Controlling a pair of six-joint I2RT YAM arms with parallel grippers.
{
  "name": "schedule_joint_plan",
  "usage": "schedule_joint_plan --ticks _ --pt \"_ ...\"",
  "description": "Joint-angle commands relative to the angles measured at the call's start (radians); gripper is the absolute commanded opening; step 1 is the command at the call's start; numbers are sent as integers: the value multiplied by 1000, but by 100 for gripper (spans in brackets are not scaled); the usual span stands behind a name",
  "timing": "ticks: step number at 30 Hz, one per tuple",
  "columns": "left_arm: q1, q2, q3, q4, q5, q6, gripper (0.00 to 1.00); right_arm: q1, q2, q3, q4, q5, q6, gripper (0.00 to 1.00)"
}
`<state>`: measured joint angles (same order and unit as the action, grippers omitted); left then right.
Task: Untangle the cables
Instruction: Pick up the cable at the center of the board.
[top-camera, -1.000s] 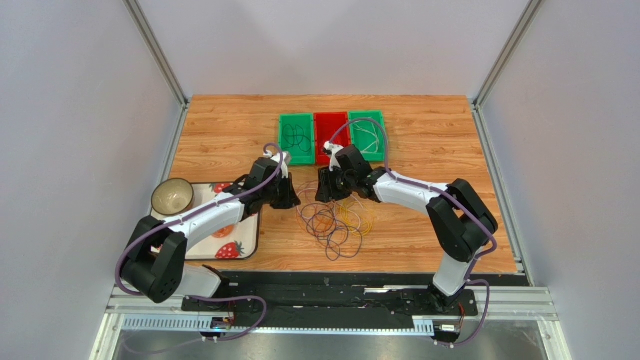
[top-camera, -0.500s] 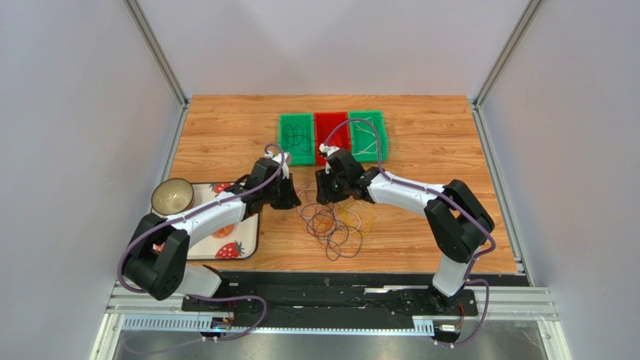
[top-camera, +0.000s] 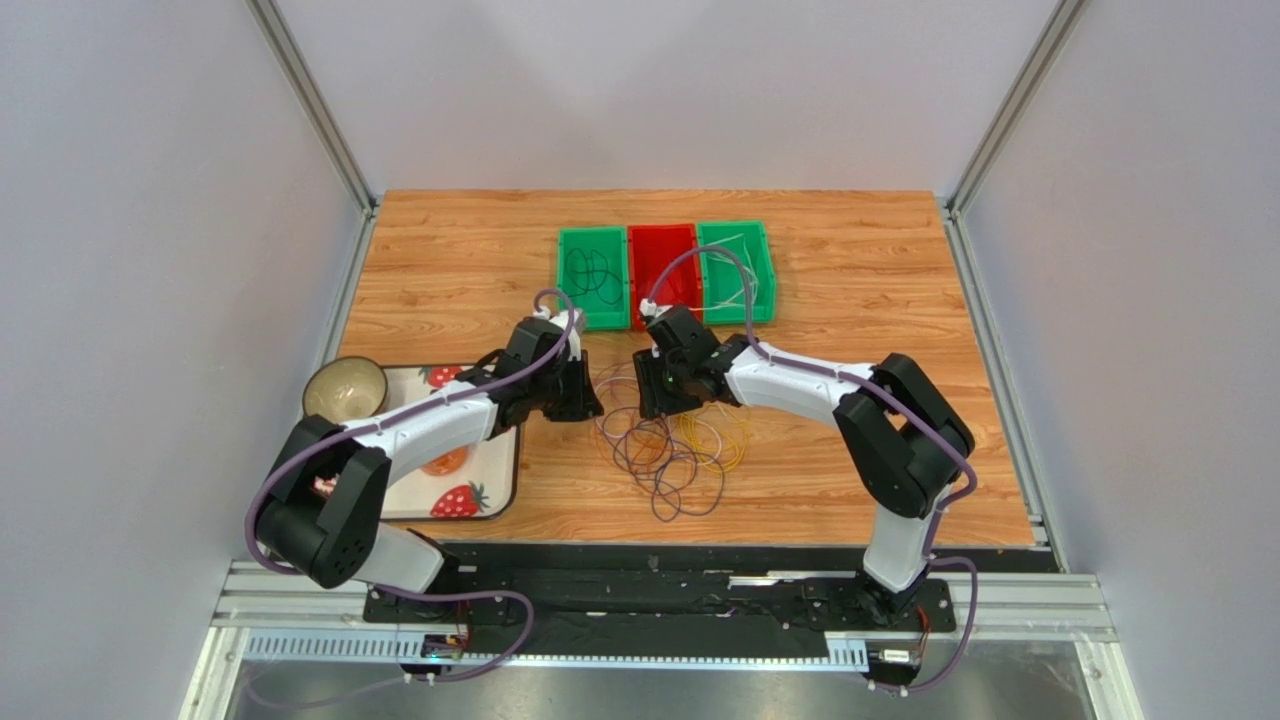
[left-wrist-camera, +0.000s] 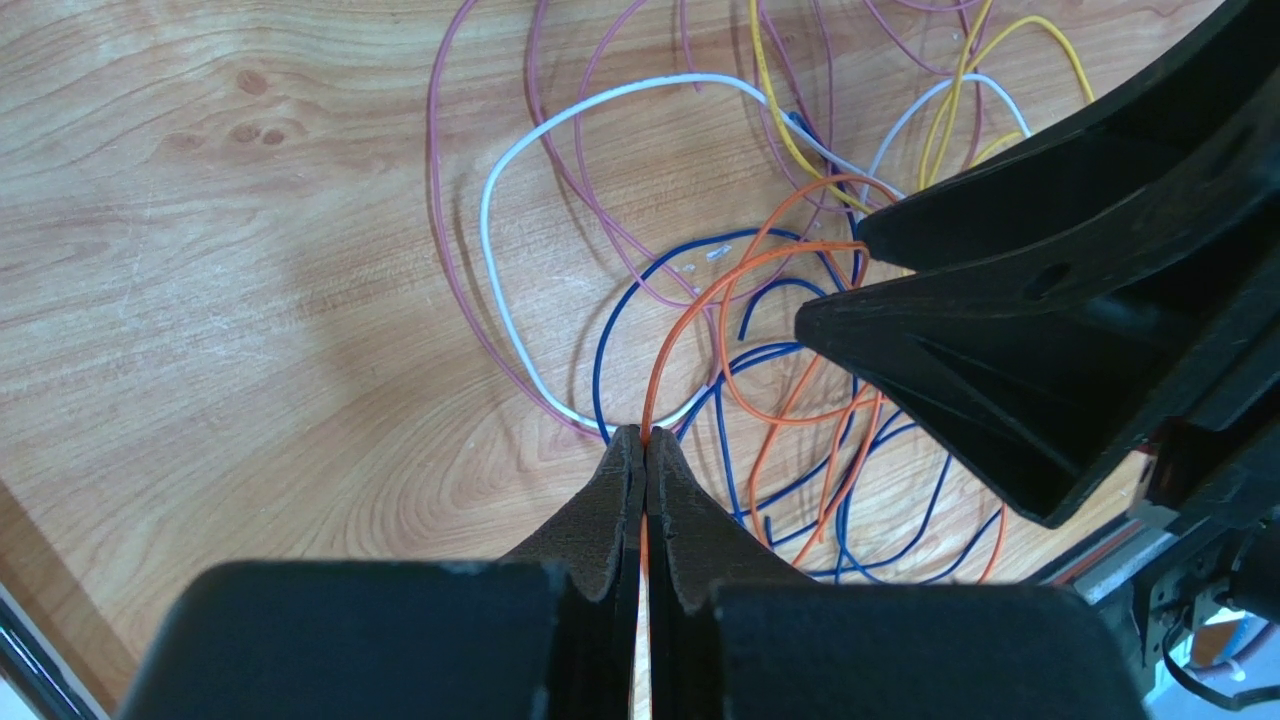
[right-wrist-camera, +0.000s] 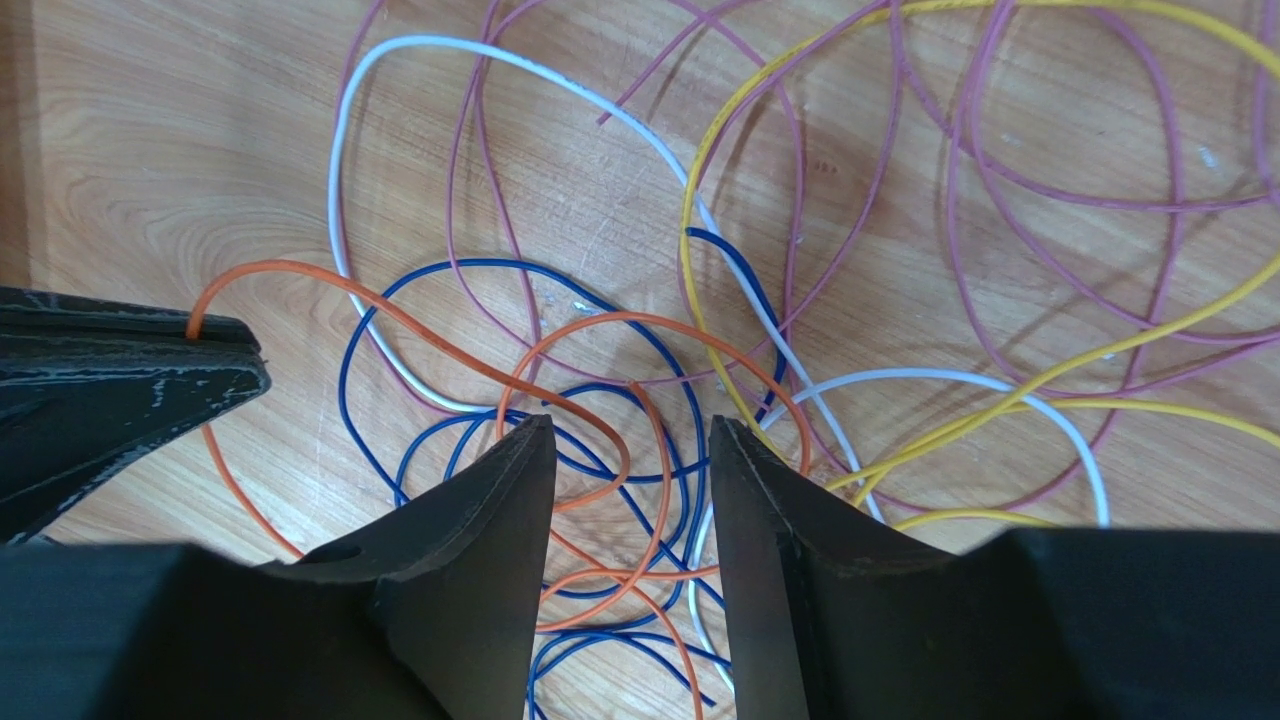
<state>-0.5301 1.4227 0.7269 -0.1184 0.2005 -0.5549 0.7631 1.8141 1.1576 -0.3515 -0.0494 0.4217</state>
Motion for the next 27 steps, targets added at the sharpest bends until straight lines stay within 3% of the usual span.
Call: schedule_joint_plan --ticks 1,5,12,15,22,27 --pt "-4 13 34 42 10 7 0 15 27 45 -1 17 11 46" --pt "-4 18 34 42 11 7 0 15 42 54 -9 20 8 45" --pt "-4 19 34 42 11 7 0 15 40 70 -27 42 0 23" --pt "-4 18 34 42 11 7 0 16 50 79 -38 48 -1 19" --pt "-4 8 28 39 8 9 0 19 77 93 -47 49 -6 28" --pt "-4 8 26 40 7 9 0 22 88 99 -50 49 -12 26"
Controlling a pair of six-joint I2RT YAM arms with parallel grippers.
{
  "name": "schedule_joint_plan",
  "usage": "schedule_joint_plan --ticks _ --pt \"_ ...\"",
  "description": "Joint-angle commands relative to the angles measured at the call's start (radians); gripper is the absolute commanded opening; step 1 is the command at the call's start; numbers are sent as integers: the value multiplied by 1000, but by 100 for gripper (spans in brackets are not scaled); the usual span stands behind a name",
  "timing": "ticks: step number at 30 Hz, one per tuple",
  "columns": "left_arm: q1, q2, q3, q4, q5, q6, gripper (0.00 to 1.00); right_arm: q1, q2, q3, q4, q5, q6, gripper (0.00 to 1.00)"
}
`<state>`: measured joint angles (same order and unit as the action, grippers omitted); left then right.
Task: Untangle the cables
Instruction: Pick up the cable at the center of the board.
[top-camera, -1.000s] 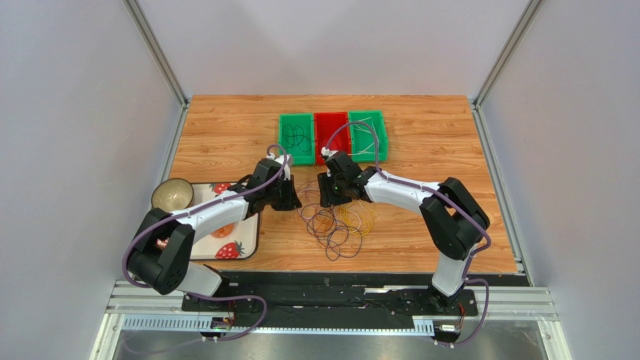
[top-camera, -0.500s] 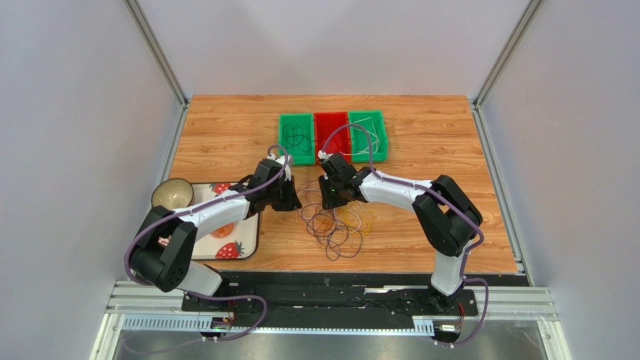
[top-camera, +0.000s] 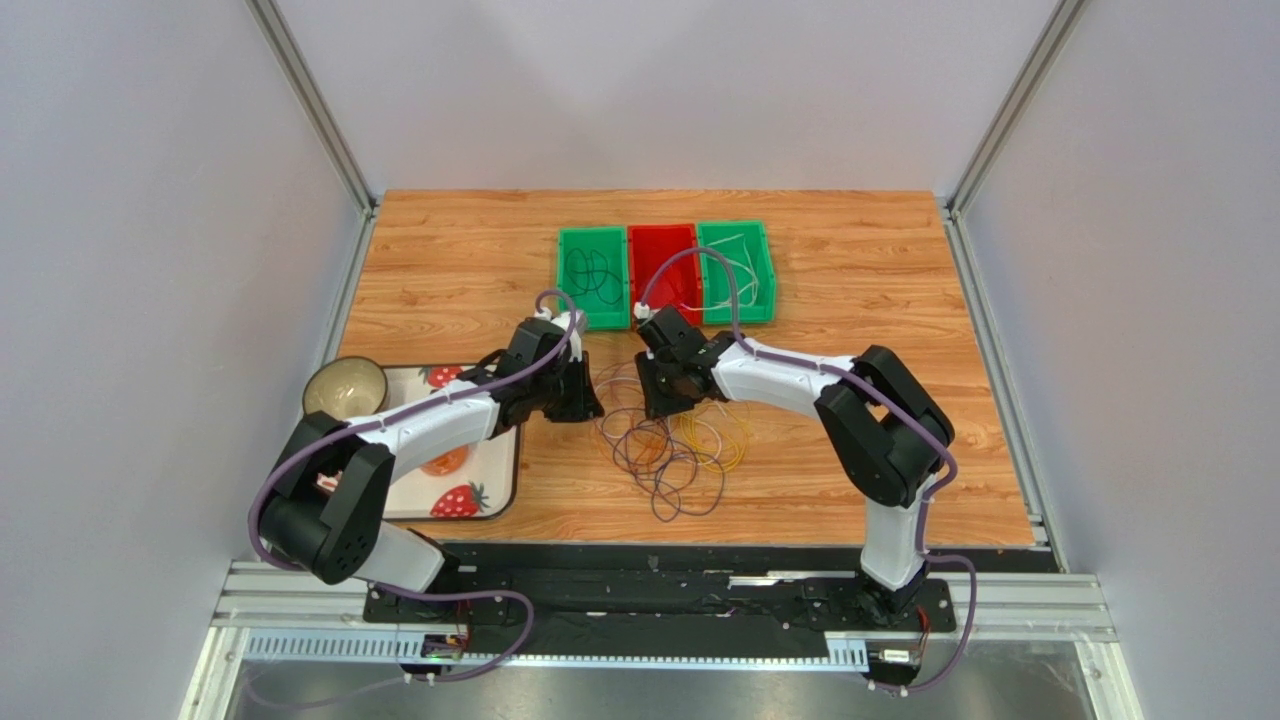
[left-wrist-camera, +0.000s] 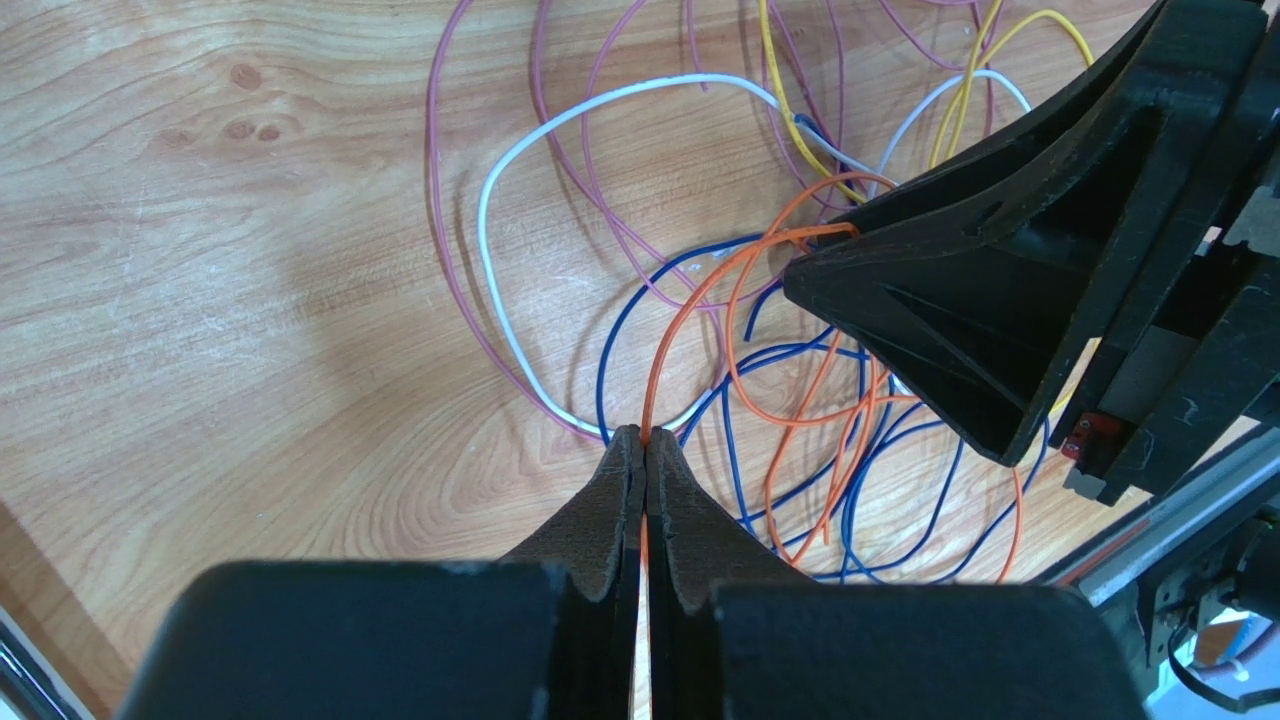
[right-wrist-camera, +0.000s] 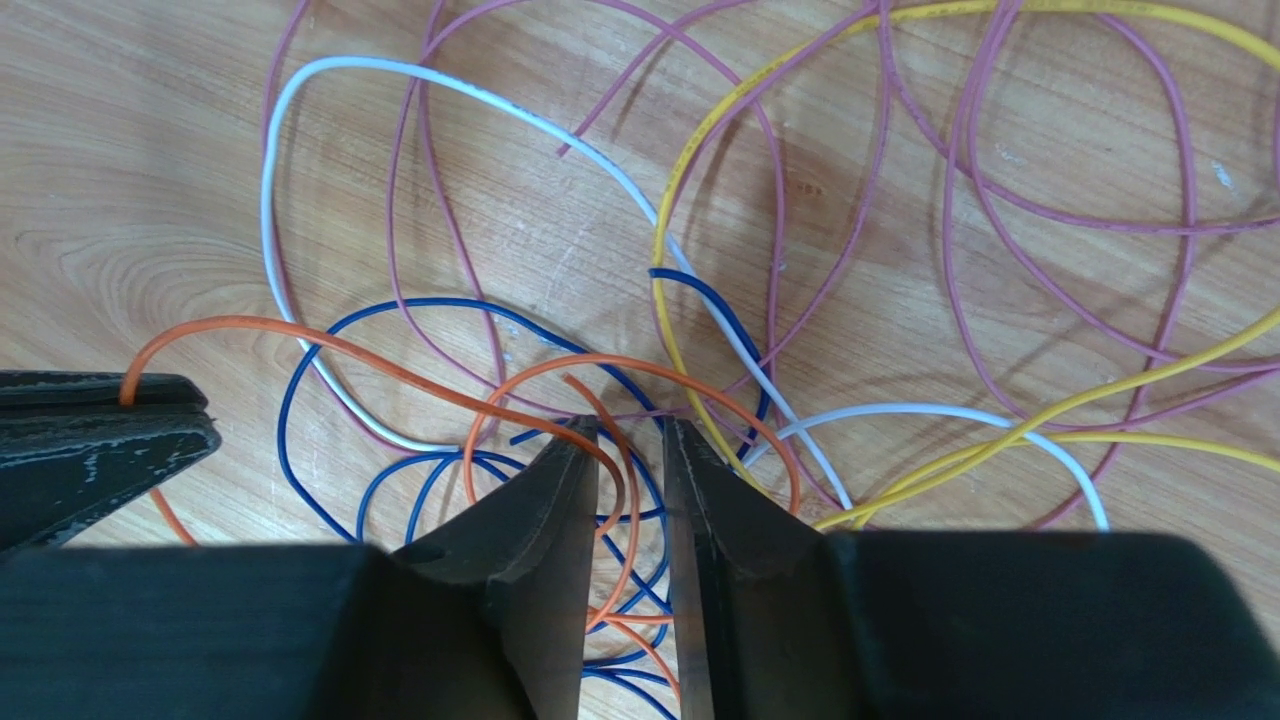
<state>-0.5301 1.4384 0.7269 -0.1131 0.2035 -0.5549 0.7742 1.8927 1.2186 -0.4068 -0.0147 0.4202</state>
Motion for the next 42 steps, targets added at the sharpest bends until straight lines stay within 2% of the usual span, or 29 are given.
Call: schedule_joint_plan --ticks 1,2,5,8,9,10,12,13,15,16,23,25,26,27,29,30,34,36,39,41,42 --pt "-4 -7 26 35 1 9 0 13 8 36 5 15 -9 24" --pt "-4 -6 26 33 1 9 0 13 6 36 5 15 -11 22" --pt "-4 -6 26 33 1 9 0 14 -3 33 3 48 -11 2" --pt "-4 -19 26 27 -6 4 2 14 -26 42 -18 58 -12 0" --pt "-4 -29 25 23 -15 3 9 14 -36 42 -27 61 -15 0" --pt "-4 -54 19 21 -21 3 20 14 -61 44 -35 65 -18 0" --pt "-4 -94 11 13 -53 3 33 14 -87 62 -65 81 -23 0" --pt "-4 -137 9 -6 -65 7 45 14 -118 70 -78 85 -27 0" --pt "-4 -186 9 -26 -117 18 52 14 -150 94 -110 101 -34 0" --pt "-4 -234 14 -55 -136 24 59 14 -167 104 -118 105 -40 0" --pt "-1 -455 40 -137 -259 41 66 13 -291 203 -184 148 -64 0" --pt "2 -562 40 -117 -225 13 76 13 -319 245 -201 163 -70 0" --pt "2 -603 42 -112 -219 -11 90 11 -328 257 -205 189 -75 0" --pt "4 -639 49 -108 -240 -93 99 11 -348 269 -208 203 -78 0" --pt "7 -749 66 -132 -266 -224 99 4 -363 300 -207 240 -90 0" --pt "8 -786 78 -129 -259 -238 99 -1 -369 311 -204 255 -92 0" --pt "10 -975 91 27 -211 -352 99 -59 -374 375 -205 306 -81 0" --pt "10 -1015 123 76 -188 -391 99 -84 -368 393 -204 321 -77 0" --pt "10 -1076 169 73 -231 -476 92 -134 -331 449 -228 344 -72 0" --pt "10 -1121 170 98 -287 -572 91 -179 -295 491 -234 369 -67 0" --pt "10 -1159 145 160 -317 -609 91 -212 -282 508 -253 368 -54 0"
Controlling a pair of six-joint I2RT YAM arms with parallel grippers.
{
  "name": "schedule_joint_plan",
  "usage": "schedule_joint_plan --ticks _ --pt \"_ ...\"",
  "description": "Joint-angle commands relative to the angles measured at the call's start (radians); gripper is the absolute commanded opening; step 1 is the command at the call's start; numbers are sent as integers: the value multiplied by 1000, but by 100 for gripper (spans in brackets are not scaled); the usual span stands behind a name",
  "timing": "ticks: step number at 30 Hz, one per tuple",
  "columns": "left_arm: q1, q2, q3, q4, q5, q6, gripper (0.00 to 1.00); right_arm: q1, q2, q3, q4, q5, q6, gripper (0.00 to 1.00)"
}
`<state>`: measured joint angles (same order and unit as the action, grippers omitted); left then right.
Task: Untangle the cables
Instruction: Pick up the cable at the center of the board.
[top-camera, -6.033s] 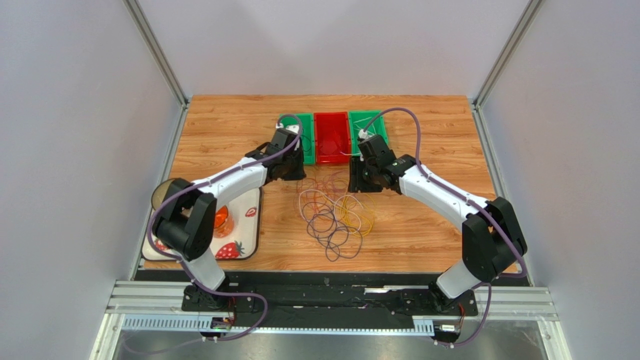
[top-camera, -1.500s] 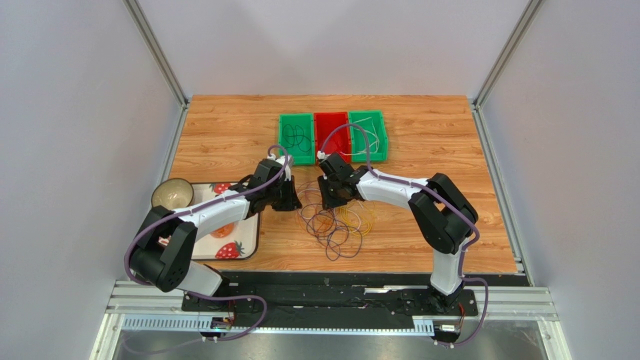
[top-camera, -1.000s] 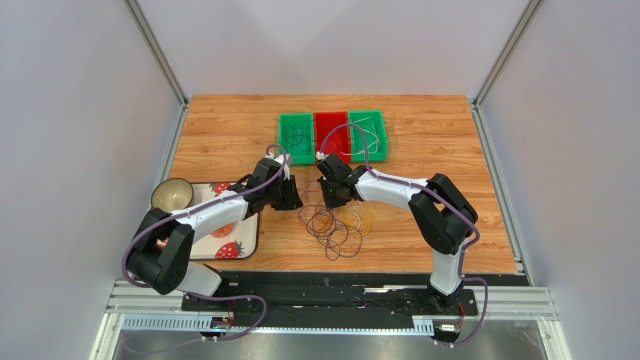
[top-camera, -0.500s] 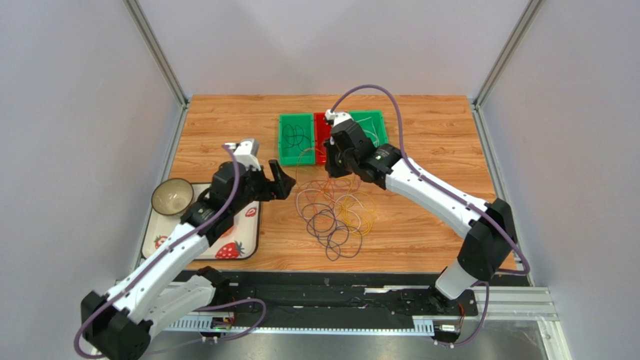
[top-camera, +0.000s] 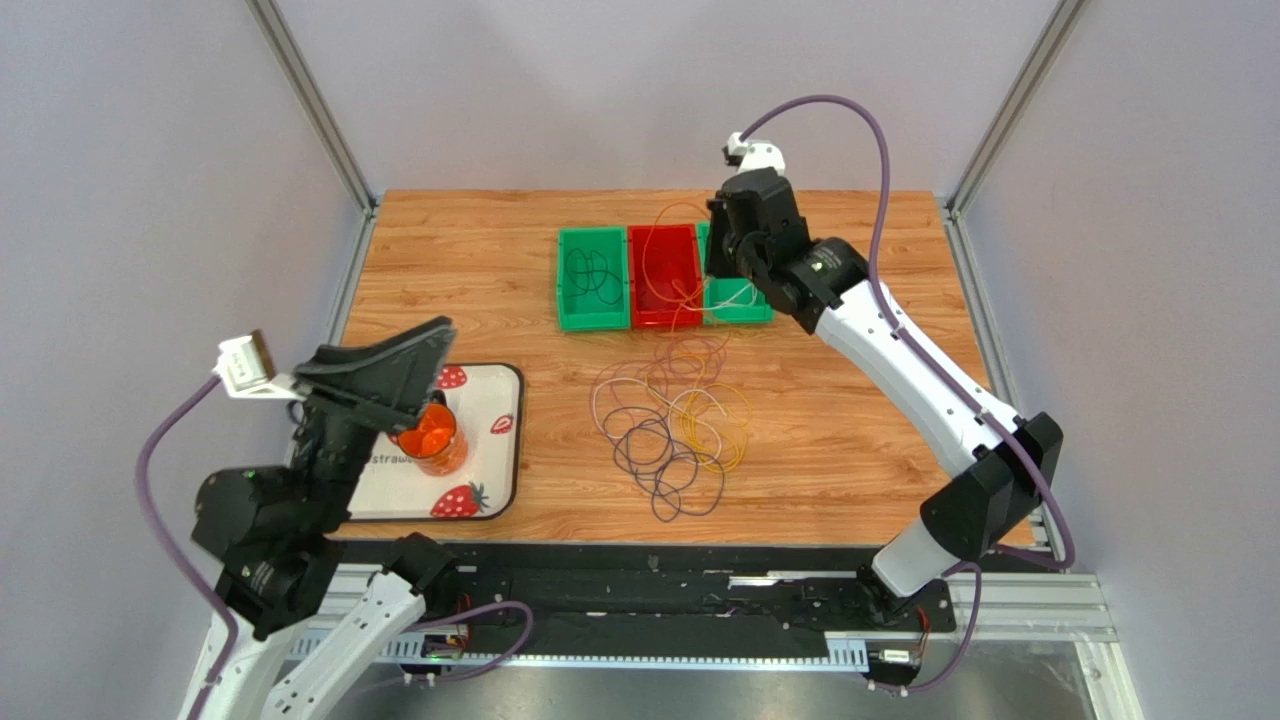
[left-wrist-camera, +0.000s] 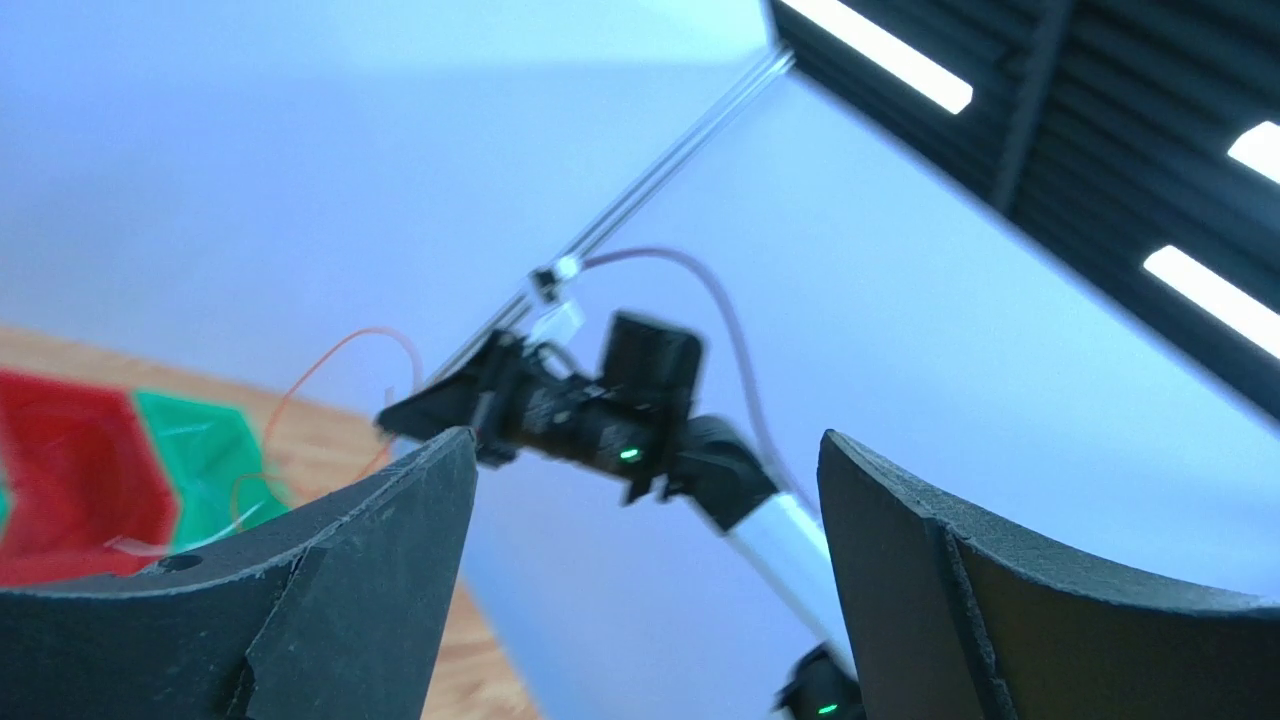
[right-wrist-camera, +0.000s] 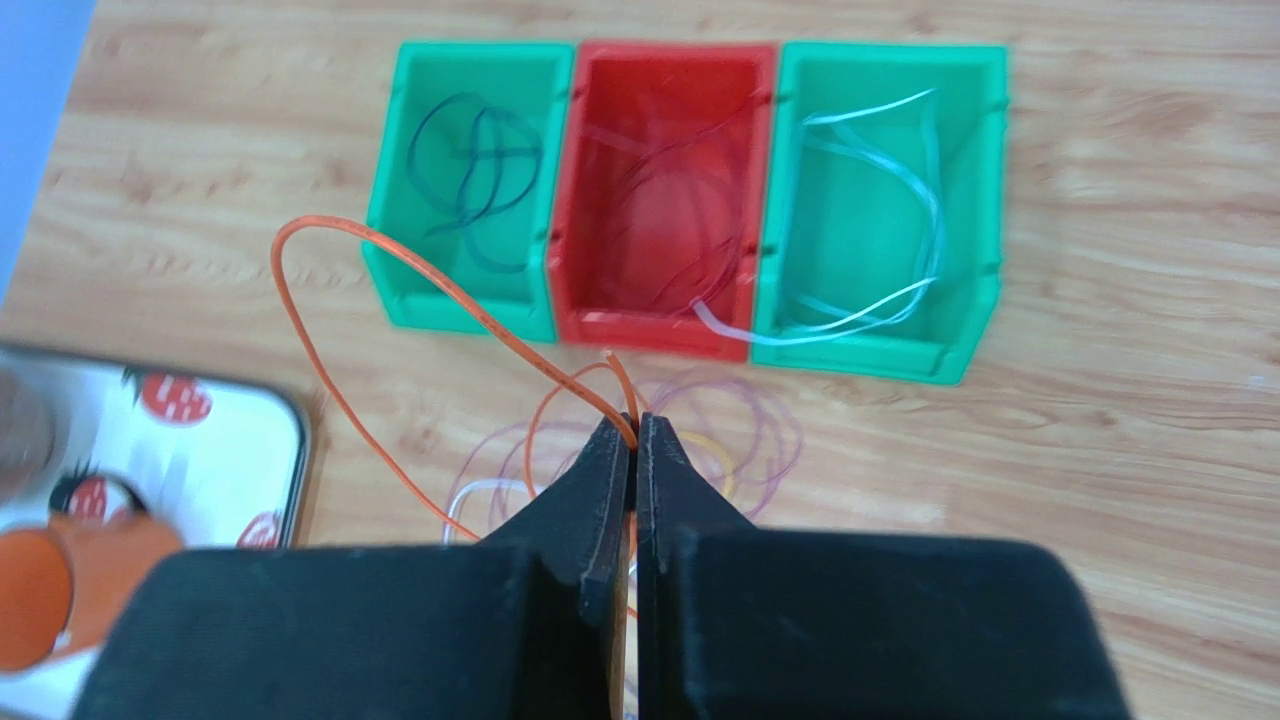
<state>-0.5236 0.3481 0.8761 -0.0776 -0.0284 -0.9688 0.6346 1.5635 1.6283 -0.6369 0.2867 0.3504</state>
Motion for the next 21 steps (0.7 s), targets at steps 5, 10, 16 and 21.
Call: schedule_joint_plan --ticks 5,10,16,21 --pt "4 -139 -102 386 -185 -271 94 -151 125 188 -41 68 32 0" --pt "4 -60 32 289 -90 -237 94 -185 231 280 -47 63 16 0" --pt "4 -57 6 366 -122 -239 95 -207 334 346 -60 62 9 0" --pt "4 -70 -29 446 -139 -217 95 -230 414 392 -66 54 2 0"
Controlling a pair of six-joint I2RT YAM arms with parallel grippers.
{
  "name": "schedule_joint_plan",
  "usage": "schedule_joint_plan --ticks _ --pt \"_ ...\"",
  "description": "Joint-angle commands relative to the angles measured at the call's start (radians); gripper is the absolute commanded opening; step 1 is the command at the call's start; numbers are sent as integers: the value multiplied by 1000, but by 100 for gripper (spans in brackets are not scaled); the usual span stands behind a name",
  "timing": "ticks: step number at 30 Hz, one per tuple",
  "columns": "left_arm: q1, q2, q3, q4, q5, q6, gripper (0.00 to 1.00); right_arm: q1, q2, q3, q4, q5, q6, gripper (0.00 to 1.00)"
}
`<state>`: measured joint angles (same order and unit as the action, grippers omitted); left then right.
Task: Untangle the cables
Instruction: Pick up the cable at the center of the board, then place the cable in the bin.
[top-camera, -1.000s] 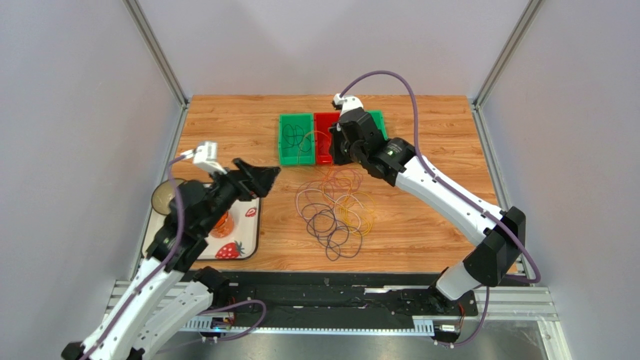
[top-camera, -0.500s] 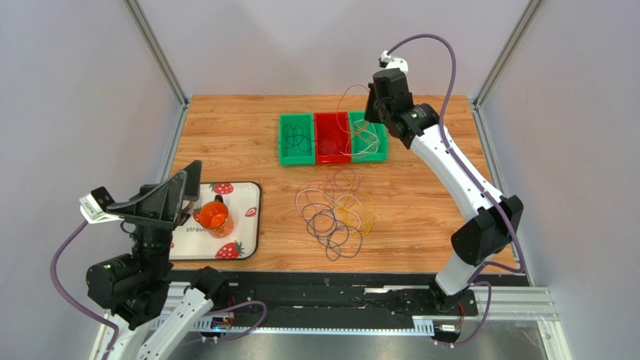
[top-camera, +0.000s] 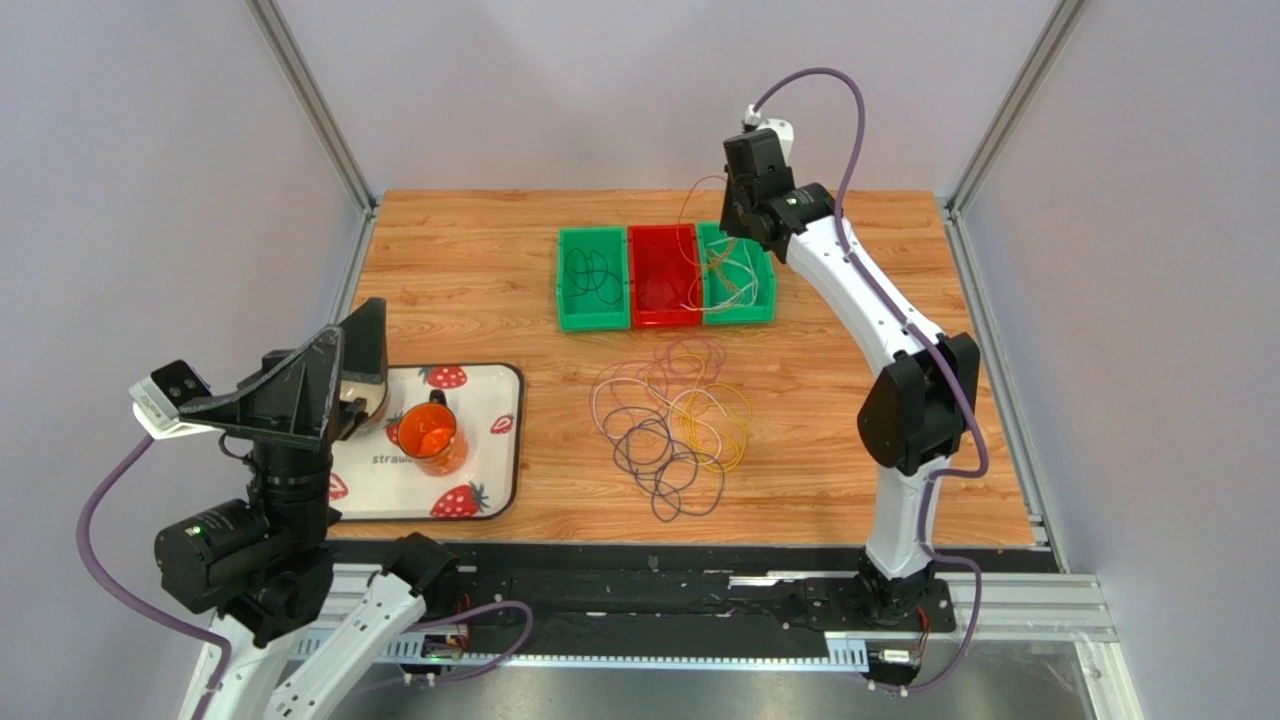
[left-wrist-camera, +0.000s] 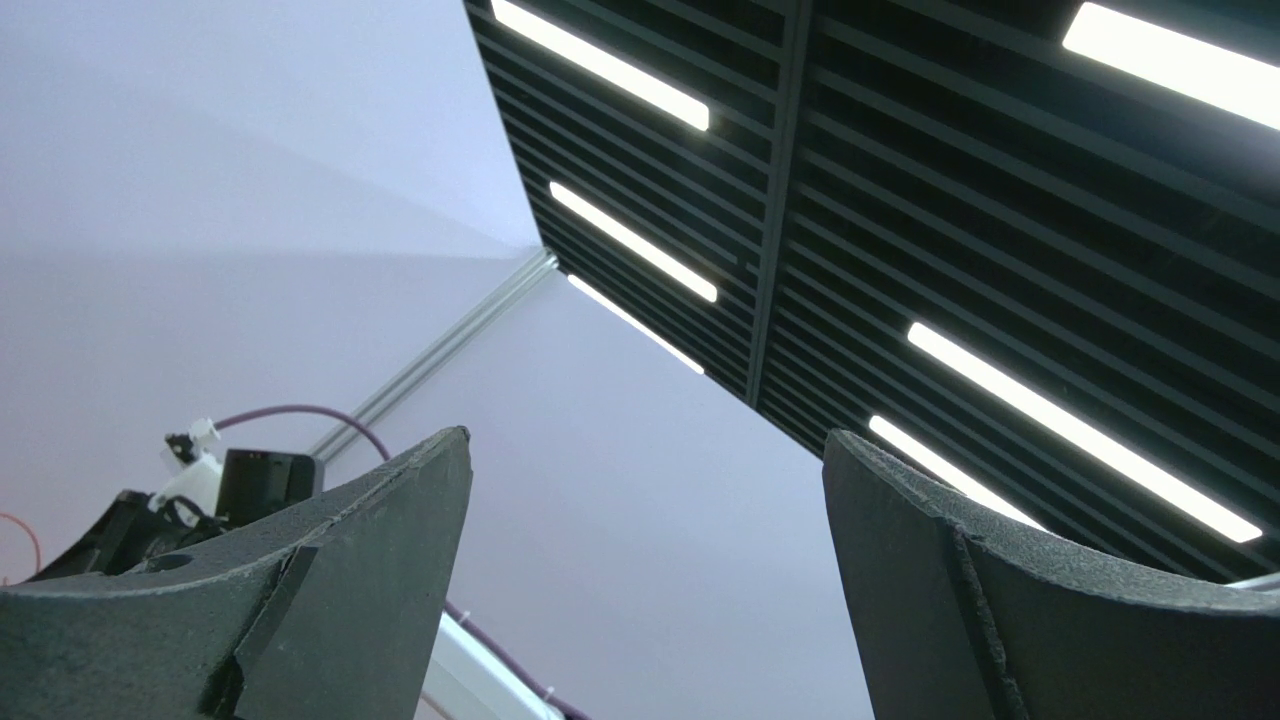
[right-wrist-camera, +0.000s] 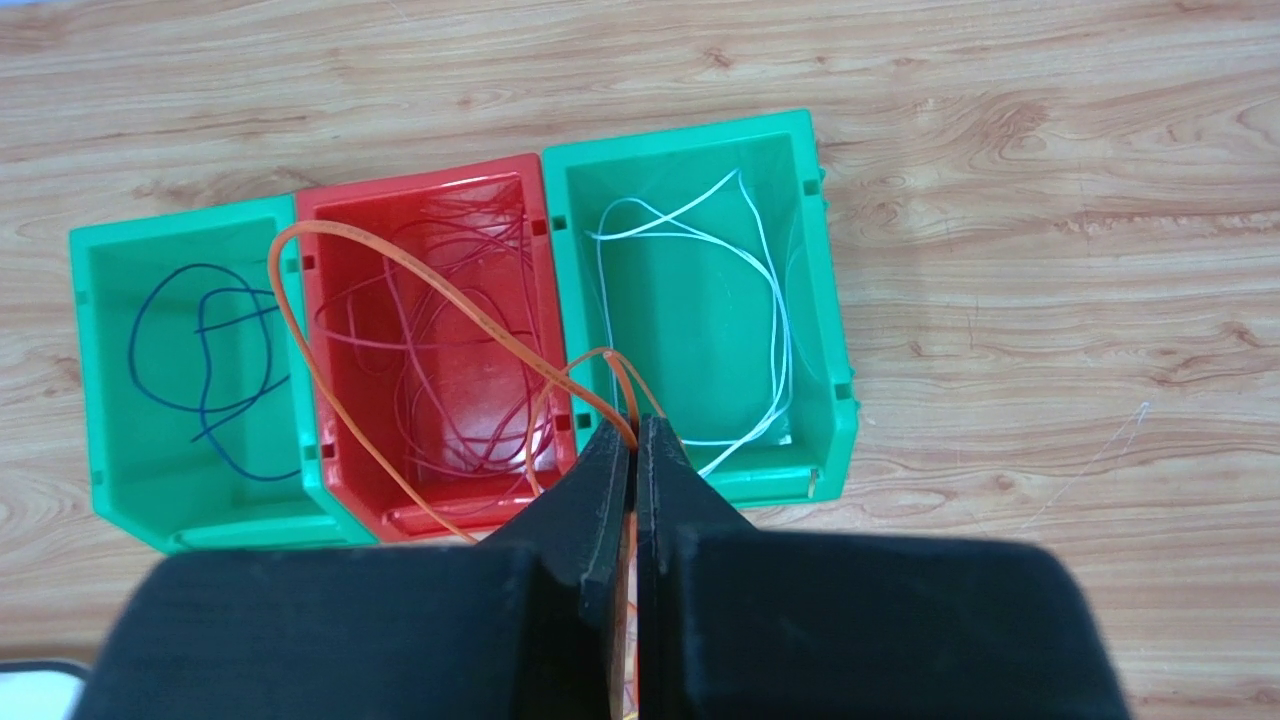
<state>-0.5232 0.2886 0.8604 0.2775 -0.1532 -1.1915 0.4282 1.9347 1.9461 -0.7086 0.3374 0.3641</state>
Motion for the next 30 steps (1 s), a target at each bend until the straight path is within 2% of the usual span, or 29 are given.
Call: schedule_joint_plan --ticks 1,9,12,15,16,18,19,22,23,25,26,28,30 --pt "3 -11 -17 94 -28 0 95 -28 62 80 5 2 -13 0" --pt "3 4 -40 164 -60 4 95 -54 145 146 -11 -2 -1 0" --pt "3 14 -34 175 -57 13 91 -62 170 168 -15 -5 -1 0" --pt "3 24 -34 195 -49 15 81 -65 188 181 -14 -12 -1 0" --pt "3 30 -35 210 -48 18 72 -66 193 186 -14 -14 -1 0" --pt "3 37 -38 223 -46 13 64 -66 208 204 -14 -29 -5 0" --pt "3 41 -40 236 -43 13 57 -65 213 211 -12 -29 -11 0" --pt "3 50 -46 259 -42 10 50 -66 231 232 -26 -20 -13 0" --pt "3 52 -47 267 -42 19 48 -66 234 235 -34 -17 -14 2" --pt "3 53 -52 284 -46 29 45 -66 233 223 -38 -11 -11 17" --pt "3 53 -54 290 -49 42 45 -66 231 217 -38 -11 -7 35" --pt "3 57 -63 311 -55 46 45 -68 224 197 -32 -9 -2 42" --pt "3 60 -73 325 -60 36 44 -68 221 186 -25 -20 2 43"
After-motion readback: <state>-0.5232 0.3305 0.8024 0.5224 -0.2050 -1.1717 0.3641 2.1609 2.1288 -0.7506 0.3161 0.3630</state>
